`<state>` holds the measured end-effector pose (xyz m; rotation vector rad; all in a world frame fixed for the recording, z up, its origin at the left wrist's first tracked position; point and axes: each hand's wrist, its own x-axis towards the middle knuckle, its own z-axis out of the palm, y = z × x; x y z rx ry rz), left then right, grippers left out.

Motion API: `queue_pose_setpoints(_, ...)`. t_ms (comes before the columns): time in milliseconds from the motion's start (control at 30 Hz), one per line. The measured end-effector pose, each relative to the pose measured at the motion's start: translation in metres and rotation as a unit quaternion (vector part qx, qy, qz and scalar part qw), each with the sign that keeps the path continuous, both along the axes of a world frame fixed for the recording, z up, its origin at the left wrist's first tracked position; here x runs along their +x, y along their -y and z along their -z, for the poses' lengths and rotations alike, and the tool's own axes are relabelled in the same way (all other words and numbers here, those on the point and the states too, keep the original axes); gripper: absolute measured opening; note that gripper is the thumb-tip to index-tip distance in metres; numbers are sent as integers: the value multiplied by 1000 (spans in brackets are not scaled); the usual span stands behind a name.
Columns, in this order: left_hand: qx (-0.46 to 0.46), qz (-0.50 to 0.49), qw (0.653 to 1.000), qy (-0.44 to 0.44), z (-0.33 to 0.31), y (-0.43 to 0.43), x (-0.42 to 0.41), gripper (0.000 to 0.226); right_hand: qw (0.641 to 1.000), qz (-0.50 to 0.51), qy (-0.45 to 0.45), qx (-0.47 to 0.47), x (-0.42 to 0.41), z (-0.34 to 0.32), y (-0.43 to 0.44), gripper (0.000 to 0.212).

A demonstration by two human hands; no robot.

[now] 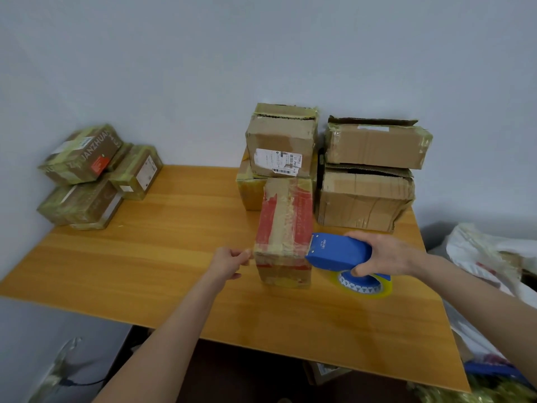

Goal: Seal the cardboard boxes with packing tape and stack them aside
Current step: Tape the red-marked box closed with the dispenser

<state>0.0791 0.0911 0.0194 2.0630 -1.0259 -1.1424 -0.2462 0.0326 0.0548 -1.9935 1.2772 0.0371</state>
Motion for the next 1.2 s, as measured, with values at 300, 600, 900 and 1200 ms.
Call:
queue_pose_setpoints(300, -11, 63, 939, 339, 12, -2, 27, 49, 999, -8, -19, -37, -3, 0, -1, 62)
queue_pose_setpoints(600, -192, 386, 803, 411, -7, -19, -82, 63, 992, -50, -76, -86, -8, -6, -1, 79)
queue_pose_setpoints(900, -139, 413, 755, 489, 5, -18, -76, 78, 997, -34, -13, -61, -21, -8, -4, 68)
queue_pose_setpoints(1200, -156, 413, 760, 476, 7, -17, -74, 81, 996, -42, -71, -30, -55, -4, -7, 65)
